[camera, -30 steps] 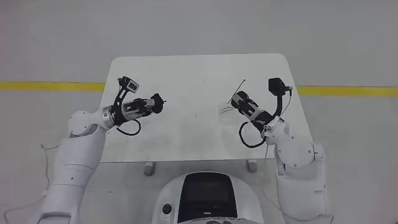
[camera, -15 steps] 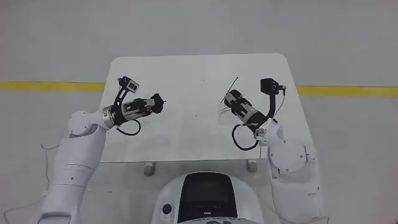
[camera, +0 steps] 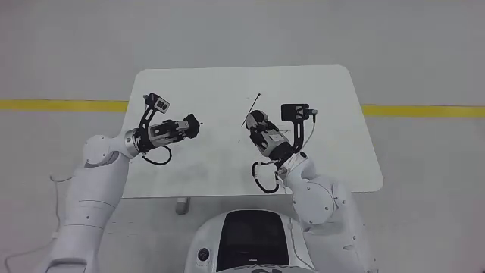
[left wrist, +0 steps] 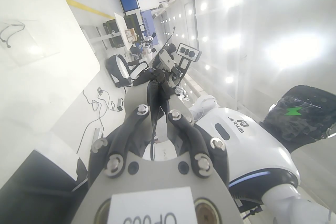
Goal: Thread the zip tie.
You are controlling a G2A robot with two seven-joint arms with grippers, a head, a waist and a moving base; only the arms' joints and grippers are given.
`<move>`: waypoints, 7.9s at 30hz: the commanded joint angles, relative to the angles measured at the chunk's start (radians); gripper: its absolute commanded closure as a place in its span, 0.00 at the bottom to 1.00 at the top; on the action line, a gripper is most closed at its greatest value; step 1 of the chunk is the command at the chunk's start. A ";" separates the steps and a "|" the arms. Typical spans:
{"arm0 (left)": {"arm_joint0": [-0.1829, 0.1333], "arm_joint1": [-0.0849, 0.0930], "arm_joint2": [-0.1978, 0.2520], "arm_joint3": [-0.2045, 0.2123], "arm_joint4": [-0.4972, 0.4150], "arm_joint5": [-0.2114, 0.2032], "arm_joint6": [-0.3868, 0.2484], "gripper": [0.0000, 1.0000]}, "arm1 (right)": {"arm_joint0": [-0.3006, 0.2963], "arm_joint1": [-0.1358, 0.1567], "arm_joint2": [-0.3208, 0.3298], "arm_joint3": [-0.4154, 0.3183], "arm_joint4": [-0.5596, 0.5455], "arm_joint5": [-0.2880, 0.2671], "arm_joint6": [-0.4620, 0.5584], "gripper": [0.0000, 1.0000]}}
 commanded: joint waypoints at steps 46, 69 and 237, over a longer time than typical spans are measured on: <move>-0.001 0.020 0.102 -0.003 0.001 0.046 0.000 1.00 | 0.076 0.031 -0.201 0.181 -0.240 -0.042 -0.250 1.00; -0.008 0.032 0.118 0.010 -0.032 0.046 0.000 1.00 | 0.076 0.039 -0.220 0.185 -0.261 -0.036 -0.268 1.00; -0.008 0.032 0.118 0.010 -0.032 0.046 0.000 1.00 | 0.108 0.138 -0.309 0.159 -0.219 0.023 -0.296 0.00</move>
